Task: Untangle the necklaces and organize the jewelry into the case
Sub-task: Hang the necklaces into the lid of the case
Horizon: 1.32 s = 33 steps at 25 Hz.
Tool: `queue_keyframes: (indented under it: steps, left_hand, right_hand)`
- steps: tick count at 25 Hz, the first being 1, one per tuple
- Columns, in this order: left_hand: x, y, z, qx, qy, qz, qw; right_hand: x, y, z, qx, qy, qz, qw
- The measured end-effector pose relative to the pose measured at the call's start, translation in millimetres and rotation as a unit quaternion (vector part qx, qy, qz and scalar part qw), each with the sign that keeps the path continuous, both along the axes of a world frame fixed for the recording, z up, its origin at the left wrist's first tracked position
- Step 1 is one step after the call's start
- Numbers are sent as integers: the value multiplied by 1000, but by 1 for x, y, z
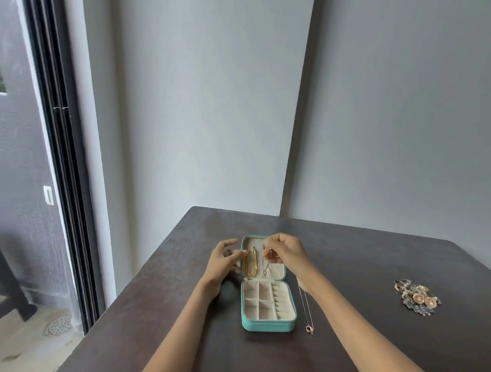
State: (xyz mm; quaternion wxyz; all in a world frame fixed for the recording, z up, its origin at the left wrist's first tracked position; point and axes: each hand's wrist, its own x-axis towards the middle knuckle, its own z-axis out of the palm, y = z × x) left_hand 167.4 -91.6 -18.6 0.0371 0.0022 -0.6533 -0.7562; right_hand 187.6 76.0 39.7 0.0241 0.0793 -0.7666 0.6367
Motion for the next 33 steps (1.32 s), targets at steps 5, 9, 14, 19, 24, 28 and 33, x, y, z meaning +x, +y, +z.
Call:
queue_keyframes:
  steps: [5,9,14,19,24,28,33]
  left_hand:
    - [1,-1,-3,11,25,-1,1000]
    - [3,1,-6,22,49,-1,999]
    - [0,0,-9,51,63,-11,997]
    - [-1,0,-9,54,73,-21,996]
    - [1,-1,-10,51,79,-22,995]
    - [2,-2,-10,41,90,-30,995]
    - [4,-2,-10,43,95,-34,994]
  right_hand:
    - [-7,-5,-8,96,11,-32,995]
    - [-12,-11,-13,226,64,-99,967]
    - [-6,-17,-7,394,171,-153,890]
    - [-12,-14,-9,447,224,-154,852]
    - [-18,-9,-8,480,241,-135,833]
    - [-18,-2,-9,544,309,-129,769]
    - [-13,5,-7,591,358,-153,707]
